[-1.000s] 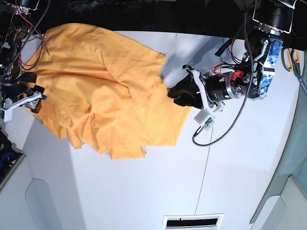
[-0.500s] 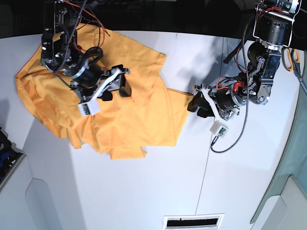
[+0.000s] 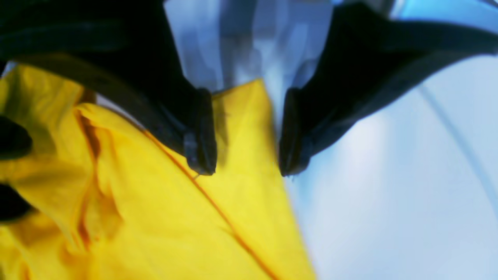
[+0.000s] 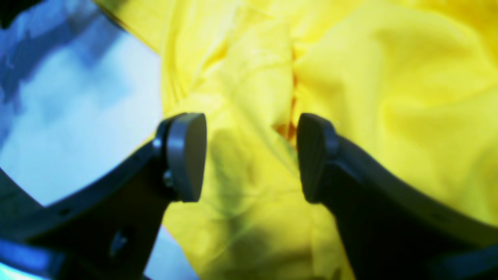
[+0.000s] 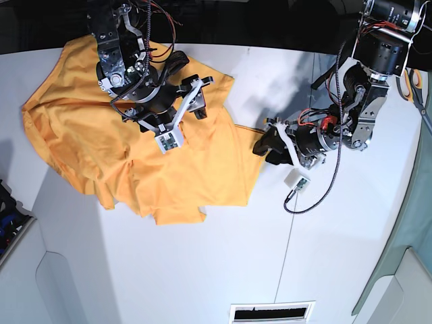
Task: Layout the t-shirt on the table in an organized manner, then fold the t-shirt properly
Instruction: 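Move the right gripper to the shirt and grasp a fold, then grasp the shirt hem with the left gripper and stretch it away from the right gripper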
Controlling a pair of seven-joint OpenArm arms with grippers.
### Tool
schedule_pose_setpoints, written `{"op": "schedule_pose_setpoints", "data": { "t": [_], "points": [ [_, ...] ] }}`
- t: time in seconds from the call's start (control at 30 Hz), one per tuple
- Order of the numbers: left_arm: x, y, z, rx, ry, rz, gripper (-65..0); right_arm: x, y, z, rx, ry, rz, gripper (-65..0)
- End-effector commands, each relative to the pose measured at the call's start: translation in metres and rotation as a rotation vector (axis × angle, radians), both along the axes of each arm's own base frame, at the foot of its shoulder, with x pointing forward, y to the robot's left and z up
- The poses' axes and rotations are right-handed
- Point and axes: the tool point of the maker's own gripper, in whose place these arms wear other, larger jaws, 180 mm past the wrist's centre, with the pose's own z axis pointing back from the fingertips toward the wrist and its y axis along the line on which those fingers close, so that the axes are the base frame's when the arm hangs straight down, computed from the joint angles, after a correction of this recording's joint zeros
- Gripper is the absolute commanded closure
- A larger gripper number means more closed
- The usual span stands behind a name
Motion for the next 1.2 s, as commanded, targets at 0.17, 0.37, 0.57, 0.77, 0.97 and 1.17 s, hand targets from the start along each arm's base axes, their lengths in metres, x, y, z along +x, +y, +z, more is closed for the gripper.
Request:
{"op": "schedule_pose_setpoints", "data": {
  "t": [0.17,0.37,0.57,0.77,0.97,1.17],
  "points": [
    [0.000,-0.006,0.002,0.014,-0.013,-0.040,0.0,0.000,-0.001,-0.013,-0.009,0.004,-0.001,-35.4],
    [0.023,0.012,0.005,0.112,-0.067,0.013,0.0,-0.013,-0.005,-0.040,-0.030,0.065,0.002,-8.1],
    [0.072,0.021,0.038,0.190,-0.191,0.009,0.0,-0.015,-0.010,-0.041,-0.038,0.057,0.043,0.0],
    [0.140,0.047,0.096,0.314,-0.404,0.119,0.0,-0.021,-0.025,-0.046,-0.071,0.063,0.097,0.0],
    [0.196,0.067,0.170,0.387,-0.598,0.234,0.0,-0.026,-0.050,-0.052,-0.123,0.074,0.103,0.0],
    [0.230,0.072,0.236,0.379,-0.722,0.293,0.0,-0.029,-0.051,-0.053,-0.125,0.081,0.105,0.0]
  ]
}}
